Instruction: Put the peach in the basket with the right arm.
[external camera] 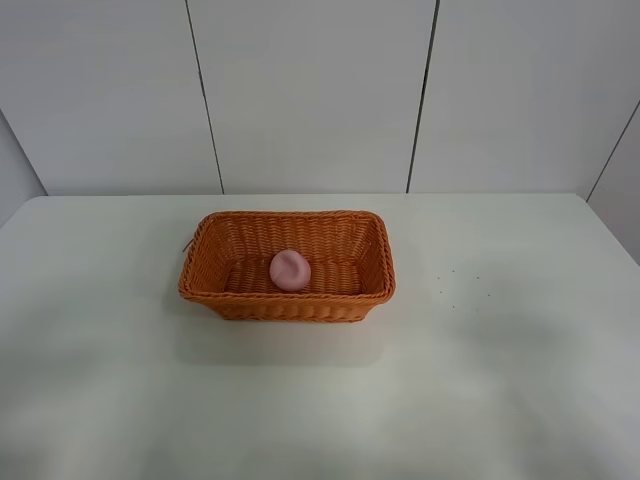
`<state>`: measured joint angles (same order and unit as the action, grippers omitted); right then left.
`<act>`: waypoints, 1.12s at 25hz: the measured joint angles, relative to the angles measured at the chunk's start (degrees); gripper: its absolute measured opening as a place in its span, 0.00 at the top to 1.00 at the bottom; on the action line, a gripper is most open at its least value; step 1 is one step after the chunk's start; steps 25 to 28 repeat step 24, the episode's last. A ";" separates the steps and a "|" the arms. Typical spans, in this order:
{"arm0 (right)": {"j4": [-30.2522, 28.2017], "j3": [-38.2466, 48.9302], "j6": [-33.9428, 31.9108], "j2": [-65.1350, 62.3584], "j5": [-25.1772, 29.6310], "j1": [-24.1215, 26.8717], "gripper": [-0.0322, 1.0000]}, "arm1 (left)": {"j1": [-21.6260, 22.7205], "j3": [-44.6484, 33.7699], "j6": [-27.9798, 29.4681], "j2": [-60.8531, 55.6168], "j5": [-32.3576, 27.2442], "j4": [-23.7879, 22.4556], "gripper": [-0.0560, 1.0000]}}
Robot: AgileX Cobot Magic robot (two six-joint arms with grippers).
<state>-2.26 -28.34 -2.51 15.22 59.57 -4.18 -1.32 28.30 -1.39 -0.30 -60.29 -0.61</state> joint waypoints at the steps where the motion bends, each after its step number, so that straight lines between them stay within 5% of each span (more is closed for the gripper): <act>1: 0.00 0.07 0.00 -3.83 -0.17 0.00 0.30 | 0.00 0.00 0.00 0.00 0.00 0.00 0.01; 9: 0.00 0.07 0.00 -15.36 -0.51 0.00 0.30 | 0.00 0.00 0.00 0.00 0.00 0.00 0.01; 28: 0.00 0.07 0.00 -15.36 -0.51 0.00 0.30 | 0.00 0.00 0.00 0.00 0.00 0.00 0.01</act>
